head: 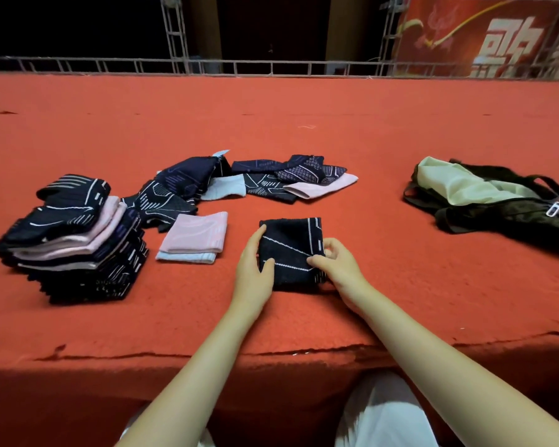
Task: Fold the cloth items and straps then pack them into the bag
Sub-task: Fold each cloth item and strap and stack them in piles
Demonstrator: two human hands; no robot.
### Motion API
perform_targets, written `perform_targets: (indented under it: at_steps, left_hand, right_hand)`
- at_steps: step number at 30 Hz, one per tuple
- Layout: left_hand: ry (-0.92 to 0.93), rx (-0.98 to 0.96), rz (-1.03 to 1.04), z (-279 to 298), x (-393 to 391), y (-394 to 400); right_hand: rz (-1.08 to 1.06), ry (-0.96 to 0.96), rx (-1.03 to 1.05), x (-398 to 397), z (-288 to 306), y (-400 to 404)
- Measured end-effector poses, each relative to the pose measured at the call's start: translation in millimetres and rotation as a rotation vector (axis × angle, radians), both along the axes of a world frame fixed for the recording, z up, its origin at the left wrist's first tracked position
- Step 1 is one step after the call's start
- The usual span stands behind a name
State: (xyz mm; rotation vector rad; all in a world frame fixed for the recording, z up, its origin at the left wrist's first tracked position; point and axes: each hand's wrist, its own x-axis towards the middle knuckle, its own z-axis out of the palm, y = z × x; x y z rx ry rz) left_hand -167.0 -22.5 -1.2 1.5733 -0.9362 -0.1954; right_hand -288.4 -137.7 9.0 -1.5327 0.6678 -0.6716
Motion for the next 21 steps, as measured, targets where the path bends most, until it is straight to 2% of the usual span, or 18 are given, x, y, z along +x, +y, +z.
perform_targets:
  at_steps: [4,8,12,17,19,21]
  left_hand:
    - [-0.035,-0.007,0.053,17,23,7]
    - [-0.057,0.022,0.16,44,62,13]
    - [-0.209,0.091,0.383,66,108,20]
    - [-0.366,0.373,0.512,69,151,25]
    - [-0.523,0.538,0.48,57,166,24]
    - [-0.624,0.652,0.354,39,173,22]
  right_hand:
    - [-0.002,-0.035,0.253,31,12,11]
    - [0.001,0.003,0.213,77,23,20]
    - [0.016,0.008,0.135,132,37,30]
    - [0.048,0.092,0.106,187,44,36]
    - [0.111,0.177,0.082,192,42,39]
    - [0.157,0.221,0.019,192,34,39]
